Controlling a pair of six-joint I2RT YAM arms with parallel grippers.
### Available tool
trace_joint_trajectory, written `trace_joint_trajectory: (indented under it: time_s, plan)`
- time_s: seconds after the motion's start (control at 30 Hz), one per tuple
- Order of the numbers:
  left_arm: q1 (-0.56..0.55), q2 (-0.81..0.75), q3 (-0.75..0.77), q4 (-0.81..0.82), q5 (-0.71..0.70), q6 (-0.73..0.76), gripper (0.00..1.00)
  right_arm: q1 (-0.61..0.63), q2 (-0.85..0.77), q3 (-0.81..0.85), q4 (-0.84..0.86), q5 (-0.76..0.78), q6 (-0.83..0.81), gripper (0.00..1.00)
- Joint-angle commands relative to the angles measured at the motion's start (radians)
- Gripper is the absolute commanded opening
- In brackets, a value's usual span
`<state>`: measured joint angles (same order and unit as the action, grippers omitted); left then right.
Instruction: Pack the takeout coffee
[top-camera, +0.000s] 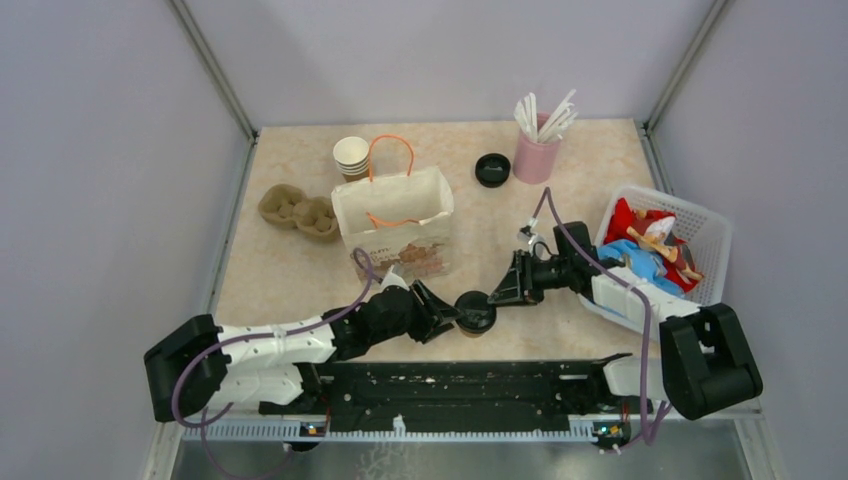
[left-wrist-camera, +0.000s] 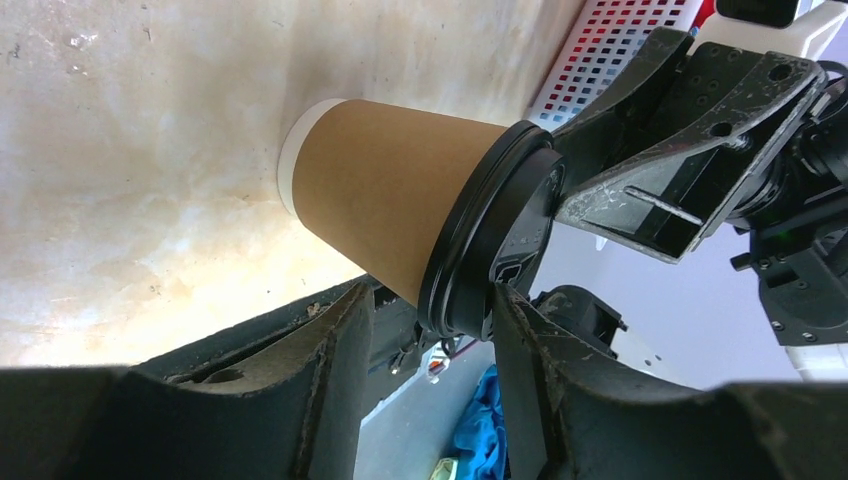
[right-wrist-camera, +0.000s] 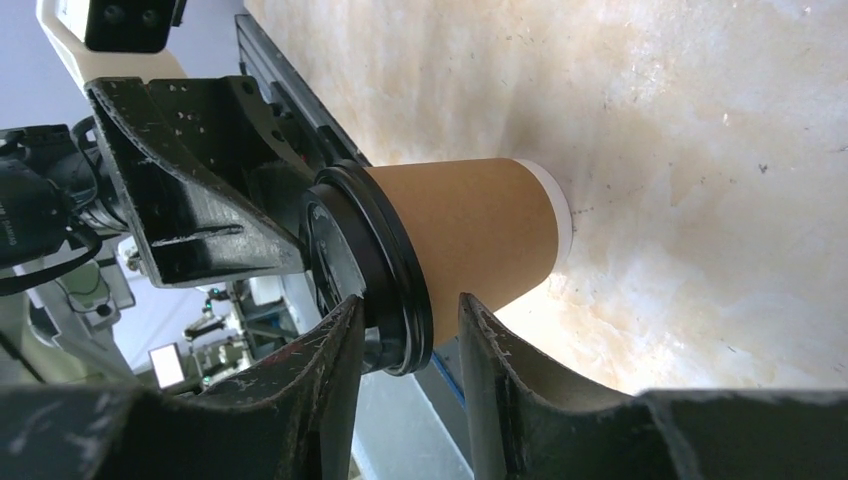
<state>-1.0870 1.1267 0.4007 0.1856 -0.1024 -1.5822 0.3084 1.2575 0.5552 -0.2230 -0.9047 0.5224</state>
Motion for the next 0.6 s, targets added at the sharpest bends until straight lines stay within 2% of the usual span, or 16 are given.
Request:
trace_joint_trajectory:
  time_s: [0.0,0.33,0.57]
  plan:
    - [0.003,0.034,0.010,-0.053,-0.013,-0.033,0.52,-0.006,0.019,-0.053,0.077,-0.001,0.020,0.38]
    - [0.004,0.043,-0.040,-0.144,0.036,-0.105,0.42,-0.008,0.064,-0.181,0.167,0.100,0.109,0.39]
    - [0.004,0.030,-0.080,-0.164,0.053,-0.139,0.41,-0.075,-0.013,-0.209,0.149,0.092,0.125,0.39]
